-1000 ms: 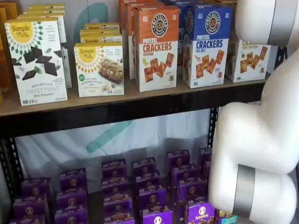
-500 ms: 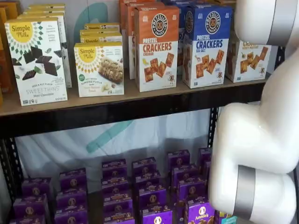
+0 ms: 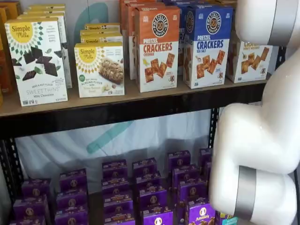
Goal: Retrieve the yellow and white box located on the top shelf, the sixth one from the left
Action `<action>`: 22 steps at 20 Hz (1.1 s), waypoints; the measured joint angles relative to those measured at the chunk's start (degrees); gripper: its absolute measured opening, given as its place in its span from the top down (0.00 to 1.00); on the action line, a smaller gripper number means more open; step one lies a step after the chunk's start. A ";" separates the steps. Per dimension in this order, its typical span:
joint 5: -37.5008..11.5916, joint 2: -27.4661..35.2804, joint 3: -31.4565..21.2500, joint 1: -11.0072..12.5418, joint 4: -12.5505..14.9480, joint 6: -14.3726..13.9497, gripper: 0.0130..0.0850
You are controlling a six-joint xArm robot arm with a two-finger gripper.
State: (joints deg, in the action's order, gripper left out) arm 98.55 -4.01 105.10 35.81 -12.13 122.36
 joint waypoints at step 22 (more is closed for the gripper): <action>4.01 -3.37 -0.52 3.74 -3.56 1.58 0.28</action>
State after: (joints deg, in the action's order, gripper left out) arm 102.56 -7.38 104.58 39.55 -15.69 123.94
